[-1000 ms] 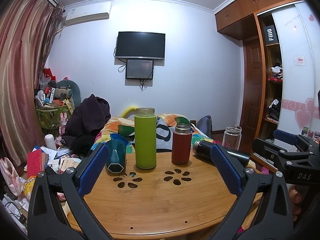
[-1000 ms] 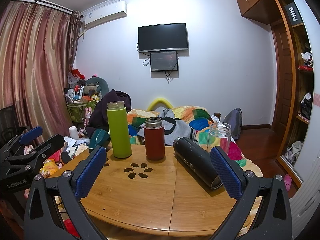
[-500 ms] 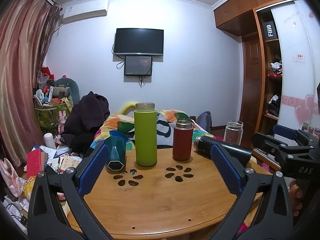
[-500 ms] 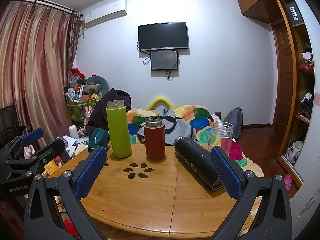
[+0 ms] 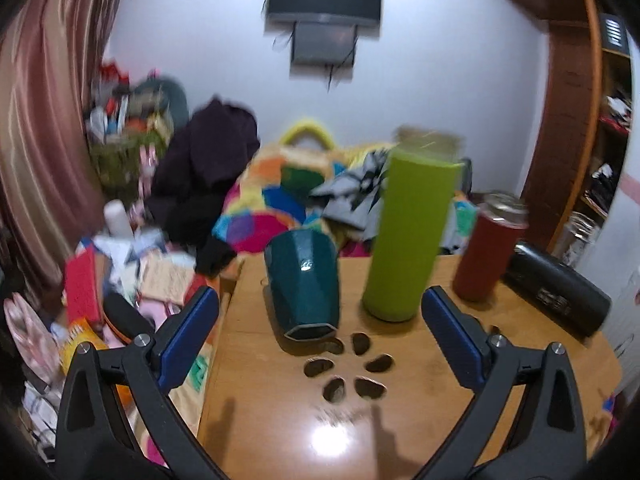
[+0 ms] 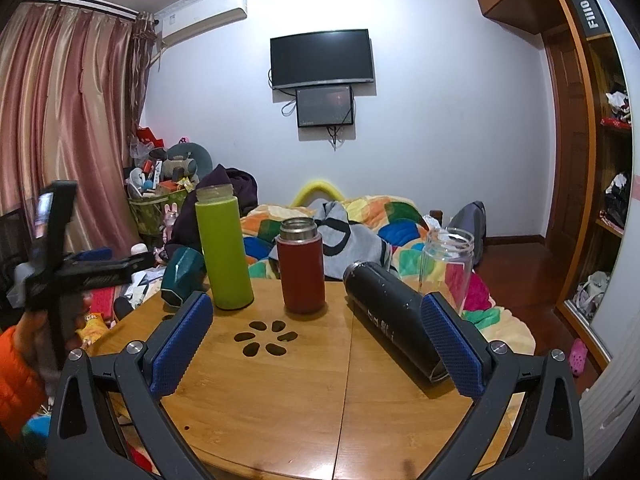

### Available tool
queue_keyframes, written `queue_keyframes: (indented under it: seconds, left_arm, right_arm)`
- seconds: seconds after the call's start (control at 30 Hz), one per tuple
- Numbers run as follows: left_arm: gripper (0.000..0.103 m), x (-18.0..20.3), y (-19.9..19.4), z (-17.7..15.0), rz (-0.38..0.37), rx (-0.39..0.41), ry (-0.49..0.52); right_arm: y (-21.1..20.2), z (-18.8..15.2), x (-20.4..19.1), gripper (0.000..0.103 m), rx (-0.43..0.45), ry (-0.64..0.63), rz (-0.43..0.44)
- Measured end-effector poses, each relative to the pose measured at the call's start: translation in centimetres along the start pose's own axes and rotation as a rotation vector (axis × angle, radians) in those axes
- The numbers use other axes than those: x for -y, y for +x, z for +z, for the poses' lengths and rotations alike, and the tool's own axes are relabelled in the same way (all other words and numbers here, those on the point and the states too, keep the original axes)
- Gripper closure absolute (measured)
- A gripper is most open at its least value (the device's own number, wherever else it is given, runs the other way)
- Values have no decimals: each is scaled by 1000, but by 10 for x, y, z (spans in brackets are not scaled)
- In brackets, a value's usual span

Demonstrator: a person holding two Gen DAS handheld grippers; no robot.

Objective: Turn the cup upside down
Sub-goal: 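Reach the left gripper to the teal cup and grasp its body, then lift the teal cup with the left gripper and rotate it toward the right gripper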

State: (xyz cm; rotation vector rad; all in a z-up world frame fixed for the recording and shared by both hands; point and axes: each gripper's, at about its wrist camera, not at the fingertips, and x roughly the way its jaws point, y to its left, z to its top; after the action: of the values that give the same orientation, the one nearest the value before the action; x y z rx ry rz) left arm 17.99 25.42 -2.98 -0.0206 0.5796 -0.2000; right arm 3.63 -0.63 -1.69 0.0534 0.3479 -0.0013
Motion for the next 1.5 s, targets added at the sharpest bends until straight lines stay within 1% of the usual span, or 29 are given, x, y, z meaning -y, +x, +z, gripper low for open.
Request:
queue_keyframes:
  seconds: [0.07,0.13,0.17,0.2,0.27,0.33,0.37,0.4,0.5,0.63,0.87,1.0,1.27,1.4,1.5]
  left_arm:
    - [1,-4,22,5,14,-41,-6]
    - [2,-3,47,7,32,-89,12]
    - [6,-2,59,7,35,-121,20]
    - [15,-2,73,6,36,-160,24]
    - [23,-3,97,6,24,-236,14]
    - [31,-6,110,3,39,-265,-6]
    - [35,-9,116,1,26,-279,-23]
    - [36,-9,116,0,19,-277,-36]
    - [37,-7,111,-4,28,-271,-31]
    - [37,-5,100,-11,10,-277,-24]
    - [37,13,59,-35,-17,-270,27]
    - [37,26,33,-51,-57,-263,31]
    - [37,73,-6,-76,-122,-220,47]
    - [37,101,-23,-90,-129,-184,79]
    - [37,115,-34,-98,-149,-168,81]
  right_arm:
    - [5,-1,2,0,-12,3,0]
    - [10,-2,4,0,-24,7,0]
    - [11,-3,5,0,-27,9,0]
    - [13,-3,5,0,-31,10,-1]
    - [16,-4,7,0,-39,12,-1]
    - [18,-6,8,0,-46,12,-1]
    - [19,-6,8,0,-49,12,0]
    - [20,-7,9,0,-52,11,0]
    - [24,-9,10,0,-61,14,5]
    - [28,-12,12,0,-72,22,15]
    - [26,-13,12,0,-72,26,22]
    - [26,-15,12,0,-73,27,24]
    - [18,-24,14,0,-86,21,20]
    - [14,-30,17,0,-98,21,18]
    - [13,-35,19,0,-113,20,15]
